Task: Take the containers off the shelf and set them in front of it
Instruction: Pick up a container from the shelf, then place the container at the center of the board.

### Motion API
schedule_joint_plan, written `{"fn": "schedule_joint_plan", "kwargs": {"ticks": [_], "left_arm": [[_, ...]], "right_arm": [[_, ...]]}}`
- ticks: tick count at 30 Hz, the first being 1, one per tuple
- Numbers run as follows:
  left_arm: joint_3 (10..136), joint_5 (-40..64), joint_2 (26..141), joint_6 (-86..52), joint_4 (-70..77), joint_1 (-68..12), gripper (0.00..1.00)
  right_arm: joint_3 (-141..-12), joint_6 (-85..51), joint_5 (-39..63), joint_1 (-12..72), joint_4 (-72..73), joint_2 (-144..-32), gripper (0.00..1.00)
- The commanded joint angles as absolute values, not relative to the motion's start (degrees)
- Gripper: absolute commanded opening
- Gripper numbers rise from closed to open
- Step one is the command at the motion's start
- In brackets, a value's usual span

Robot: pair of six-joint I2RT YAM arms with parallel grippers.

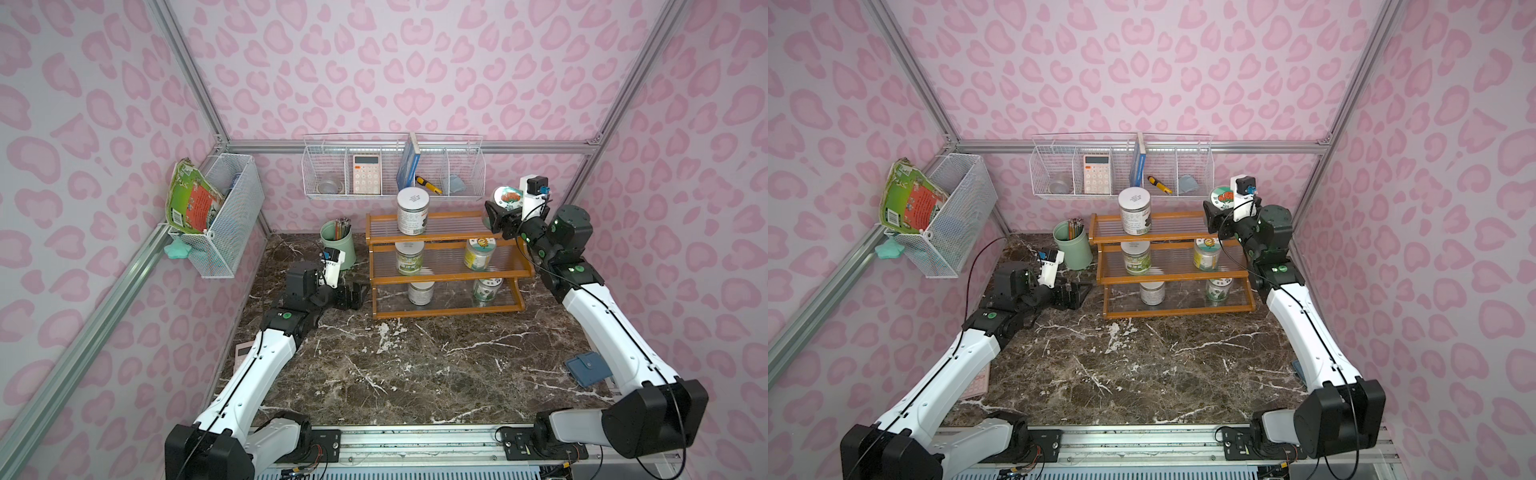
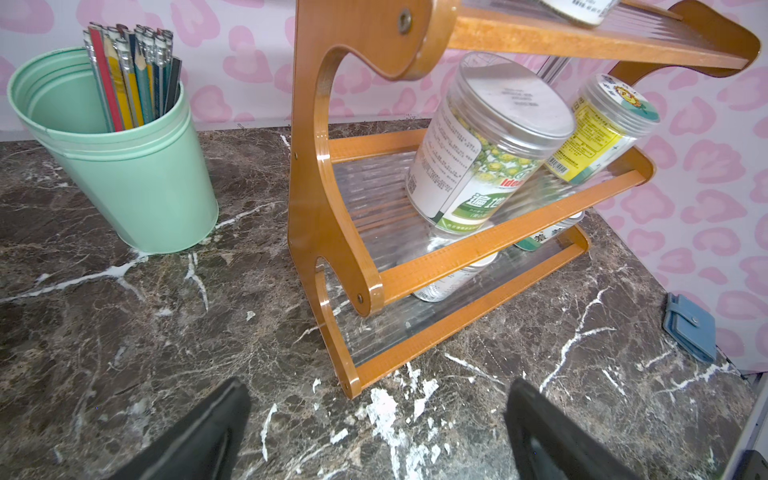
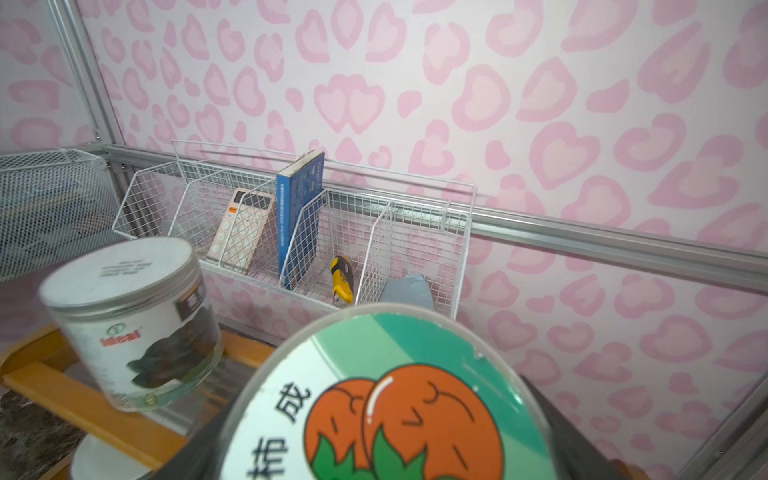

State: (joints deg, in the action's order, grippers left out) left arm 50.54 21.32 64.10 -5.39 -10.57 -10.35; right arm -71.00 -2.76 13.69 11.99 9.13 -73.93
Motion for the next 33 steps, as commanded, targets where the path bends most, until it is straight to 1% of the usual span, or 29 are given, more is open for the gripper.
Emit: {"fn": "schedule_joint_plan", "kwargs": {"ticks": [1, 7, 11, 14, 19, 22, 27, 33], "left_arm": [[51.1, 21.9, 64.2, -5.0, -10.2, -10.3, 1.0], [51.1, 22.5, 64.6, -5.1, -10.1, -10.5, 1.0], [51.3, 21.7, 64.4, -4.7, -10.7, -11.7, 1.0], [51.2, 20.3, 63.9, -4.2, -11.1, -13.0, 0.99], [51.1, 19.0, 63.6, -3.7, -11.4, -14.3, 1.0], [51.0, 19.0, 63.5, -3.8, -11.3, -14.3, 0.99], [51.1, 19.3, 64.3, -4.0, -11.2, -14.4, 0.99], [51.1, 19.2, 64.9, -3.9, -11.2, -14.5, 0.99]], "right_arm": [[-67.1, -2.6, 13.3, 13.3, 7.2, -68.6, 0.68], [-58.8, -3.2, 10.5, 18.4, 1.5, -56.8, 0.66], [-51.5, -5.4, 6.9, 23.0, 0.2, -50.7, 0.65], [-45.2, -7.9, 4.2, 26.2, 1.9, -47.3, 0.63], [-33.9, -10.9, -3.2, 31.8, 6.4, -43.5, 0.62], [-26.9, -13.2, -7.2, 33.0, 9.9, -40.8, 0.61], [-18.0, -16.8, -12.3, 33.2, 15.1, -39.0, 0.6], [-13.6, -19.7, -18.1, 33.2, 19.6, -43.3, 0.59]]}}
